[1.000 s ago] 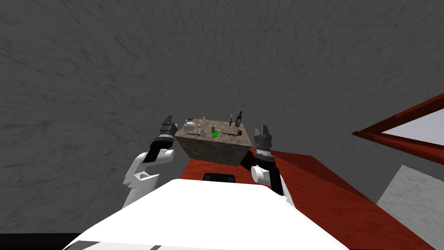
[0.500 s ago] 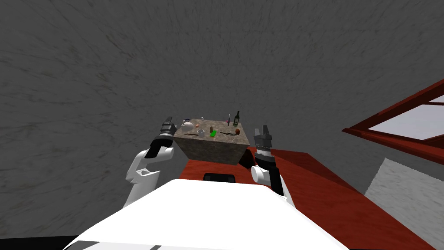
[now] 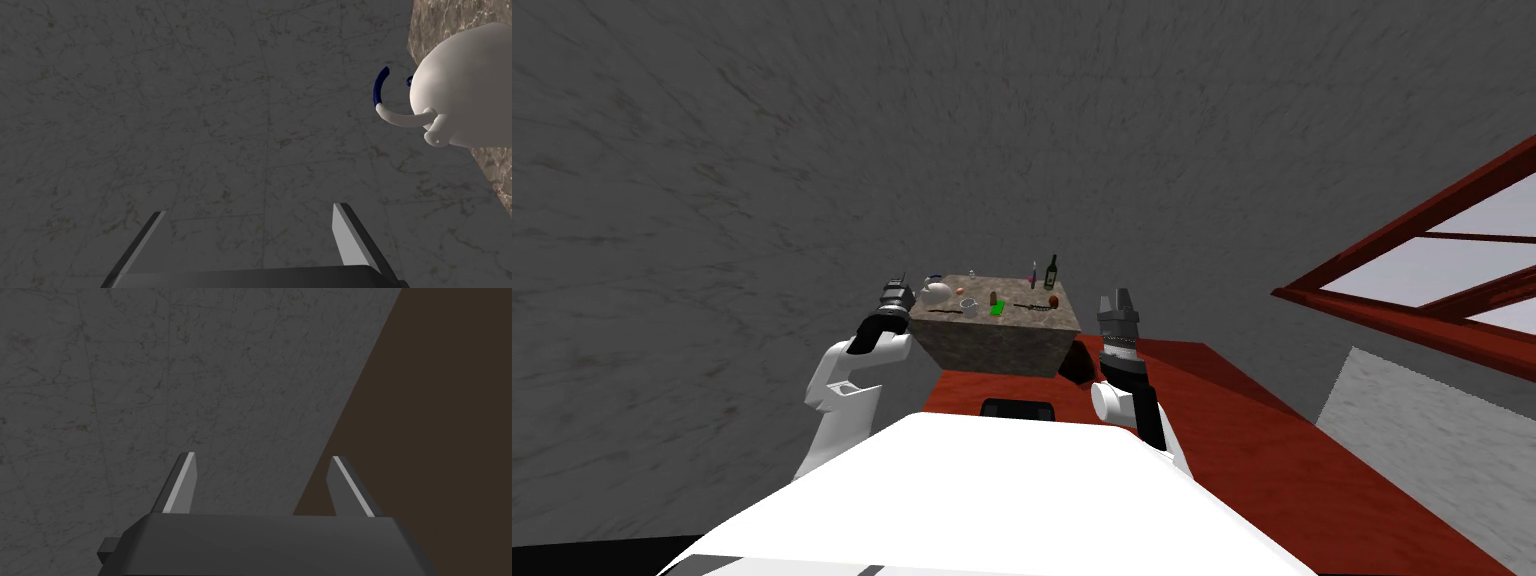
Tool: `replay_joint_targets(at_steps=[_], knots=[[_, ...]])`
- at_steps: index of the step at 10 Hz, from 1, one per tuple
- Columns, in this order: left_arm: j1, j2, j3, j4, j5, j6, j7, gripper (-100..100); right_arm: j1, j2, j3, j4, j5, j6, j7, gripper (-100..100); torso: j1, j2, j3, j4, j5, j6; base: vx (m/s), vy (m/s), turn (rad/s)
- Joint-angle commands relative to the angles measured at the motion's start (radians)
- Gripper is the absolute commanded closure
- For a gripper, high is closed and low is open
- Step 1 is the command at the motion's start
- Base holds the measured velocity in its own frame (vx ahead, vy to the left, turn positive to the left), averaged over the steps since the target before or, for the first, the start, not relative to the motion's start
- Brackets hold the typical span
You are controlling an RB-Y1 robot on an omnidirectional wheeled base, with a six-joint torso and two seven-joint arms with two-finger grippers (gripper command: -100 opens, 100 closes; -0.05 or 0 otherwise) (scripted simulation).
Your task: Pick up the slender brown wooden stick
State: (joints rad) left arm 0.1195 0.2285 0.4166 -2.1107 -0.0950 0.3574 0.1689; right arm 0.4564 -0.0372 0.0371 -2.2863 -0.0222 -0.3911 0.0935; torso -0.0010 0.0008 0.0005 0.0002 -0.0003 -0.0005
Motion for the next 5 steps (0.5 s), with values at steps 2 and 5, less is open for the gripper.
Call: replay_joint_targets(at_steps=[2,5], knots=[[-0.03,0.013,0.028,0.03,0.004,0.071,-0.002,-100,0.0,0.0,0.0,0.0,0.0,0.0,0.0,0,0.001,0.0,0.0,0.0,0.0,0.0,-0.004,-0.018,-0.067],[-0.059,0.023,0.049,0.063,0.006,0.148,-0.008,-100,0.0,0.0,0.0,0.0,0.0,0.0,0.0,0,0.001,0.0,0.0,0.0,0.0,0.0,-0.003,-0.016,-0.072]])
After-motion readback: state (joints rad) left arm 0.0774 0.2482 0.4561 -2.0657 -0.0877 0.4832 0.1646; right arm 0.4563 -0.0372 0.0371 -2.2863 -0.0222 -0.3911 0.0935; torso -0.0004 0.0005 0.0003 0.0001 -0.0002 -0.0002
